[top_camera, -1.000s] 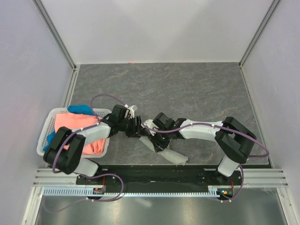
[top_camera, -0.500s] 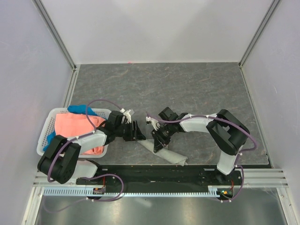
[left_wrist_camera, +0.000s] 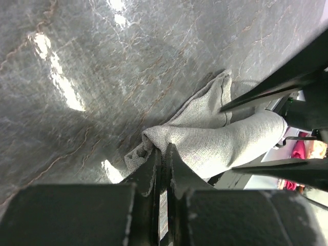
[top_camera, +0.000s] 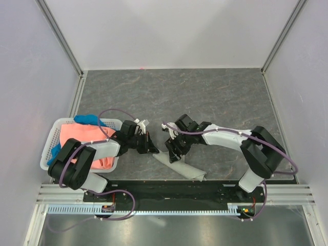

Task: Fold the napkin, place the utensils inside, and roll it up
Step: Roll the napkin with the utensil

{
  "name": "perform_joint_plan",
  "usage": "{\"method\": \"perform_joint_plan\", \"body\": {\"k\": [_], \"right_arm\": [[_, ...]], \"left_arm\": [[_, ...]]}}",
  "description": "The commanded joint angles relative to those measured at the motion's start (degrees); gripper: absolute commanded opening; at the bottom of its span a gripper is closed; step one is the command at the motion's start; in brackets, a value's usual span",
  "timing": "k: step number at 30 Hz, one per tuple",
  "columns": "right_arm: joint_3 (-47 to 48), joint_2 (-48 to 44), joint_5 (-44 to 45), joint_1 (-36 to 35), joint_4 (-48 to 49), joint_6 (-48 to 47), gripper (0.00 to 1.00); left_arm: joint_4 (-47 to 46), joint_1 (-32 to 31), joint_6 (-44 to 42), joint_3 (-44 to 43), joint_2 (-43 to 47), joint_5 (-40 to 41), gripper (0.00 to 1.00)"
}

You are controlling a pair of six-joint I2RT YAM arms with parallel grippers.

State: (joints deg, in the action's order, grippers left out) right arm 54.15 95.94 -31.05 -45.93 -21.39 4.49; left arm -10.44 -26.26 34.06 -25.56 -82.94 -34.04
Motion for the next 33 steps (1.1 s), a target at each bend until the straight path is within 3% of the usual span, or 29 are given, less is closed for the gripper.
{"method": "perform_joint_plan", "body": {"k": [1,4,10,17,22,24,27,28,31,33], "right_arm": [[2.89,-7.51,18.45,-5.63,-2.61,-0.01,0.7],[3.24,-8.31,29.09,-12.31,-3.05,0.25,0.71],[3.5,-3.58,40.69,-20.94,-2.87,1.13,0.73],[3.6,1.35,45.55,-23.85,-3.05,0.43,0.72],[2.98,2.32,46.96,-23.77,-3.05,-0.27,0.66],[2.63,2.76,45.56,-23.5,-3.05,-0.62,0.57],[1.93,3.28,39.61,-22.1,-2.87,-1.24,0.46],[1.92,3.29,37.75,-21.14,-2.87,-1.33,0.44],[1.49,3.29,28.63,-19.12,-2.52,-1.68,0.38],[1.31,3.11,23.95,-17.88,-2.26,-1.94,0.35]], "left_arm": [[2.52,-0.02,-1.11,-2.12,-1.88,-0.15,0.02],[4.28,-0.02,-1.19,-3.0,-2.58,-0.15,0.02],[7.18,-0.02,-1.11,-4.23,-3.99,0.47,0.02],[8.06,-0.02,-1.28,-4.76,-3.81,0.03,0.02],[8.06,-0.11,-1.72,-5.02,-3.11,-0.76,0.04],[7.89,-0.02,-1.98,-5.02,-2.58,-1.03,0.11],[7.89,-0.02,-1.81,-5.11,-0.65,-0.68,0.32],[7.89,-0.02,-1.63,-5.2,-0.04,-0.41,0.43],[8.41,-0.02,-1.37,-5.03,3.65,1.78,0.56],[8.85,-0.02,-1.37,-4.85,6.37,4.15,0.59]]}}
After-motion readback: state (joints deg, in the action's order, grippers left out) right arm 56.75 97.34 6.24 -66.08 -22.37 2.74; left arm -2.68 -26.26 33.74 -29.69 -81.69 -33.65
